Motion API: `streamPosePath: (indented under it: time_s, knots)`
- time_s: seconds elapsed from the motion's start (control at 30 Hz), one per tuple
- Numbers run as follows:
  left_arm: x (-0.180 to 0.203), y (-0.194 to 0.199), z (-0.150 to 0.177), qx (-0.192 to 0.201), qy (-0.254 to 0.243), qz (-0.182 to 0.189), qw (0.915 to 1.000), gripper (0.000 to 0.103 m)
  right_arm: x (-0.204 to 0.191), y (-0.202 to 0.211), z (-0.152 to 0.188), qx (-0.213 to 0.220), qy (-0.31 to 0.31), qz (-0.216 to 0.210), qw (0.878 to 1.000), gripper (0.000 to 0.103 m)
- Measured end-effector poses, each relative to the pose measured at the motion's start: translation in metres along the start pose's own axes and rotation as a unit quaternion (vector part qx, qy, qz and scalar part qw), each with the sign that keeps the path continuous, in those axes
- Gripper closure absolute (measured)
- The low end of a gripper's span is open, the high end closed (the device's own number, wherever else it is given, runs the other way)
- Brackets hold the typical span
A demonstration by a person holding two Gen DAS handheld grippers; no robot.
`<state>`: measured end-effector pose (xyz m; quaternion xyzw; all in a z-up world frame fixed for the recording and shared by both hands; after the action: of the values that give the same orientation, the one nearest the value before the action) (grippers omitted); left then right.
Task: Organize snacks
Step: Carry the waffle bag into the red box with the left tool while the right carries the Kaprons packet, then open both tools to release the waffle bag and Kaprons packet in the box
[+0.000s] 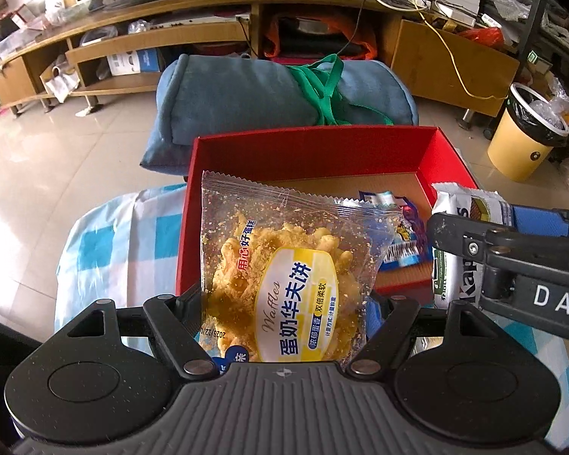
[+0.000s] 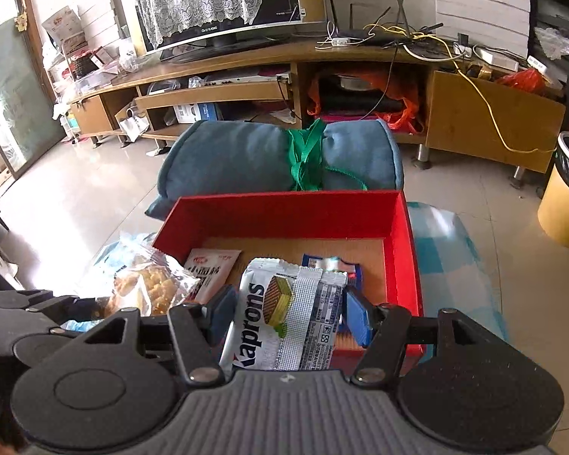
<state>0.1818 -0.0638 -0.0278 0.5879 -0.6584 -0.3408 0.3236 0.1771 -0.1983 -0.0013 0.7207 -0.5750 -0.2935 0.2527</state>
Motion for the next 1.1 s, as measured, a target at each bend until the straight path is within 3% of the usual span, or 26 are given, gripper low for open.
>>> streamPosePath:
  time_s: [0.6,1.1]
  knots:
    - [-0.001,-0.036,-0.030,0.001,0.004,-0.020,0.9998,0.023,0.019,-0.049,-0.021,-0.018,-0.006,0.025,1.000,0.044]
    - [0.002,-0.071,-0.035,-0.019,0.010,-0.035,0.9992,0.022,0.033,-0.090,-0.016,-0.051,-0.013,0.043,0.998,0.044]
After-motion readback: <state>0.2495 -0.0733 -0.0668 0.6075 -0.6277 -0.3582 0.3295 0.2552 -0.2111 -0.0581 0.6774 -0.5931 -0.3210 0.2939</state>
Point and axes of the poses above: each gripper's, at about its wrist camera, not at the fingertips, and y roughly against the way its jaws point, x to its right, z to its underside, the point moved 4 cm from there along -y, roughly the way its jaws point, and after that the axes turned 3 degrees about y, right-handed, at the moved point
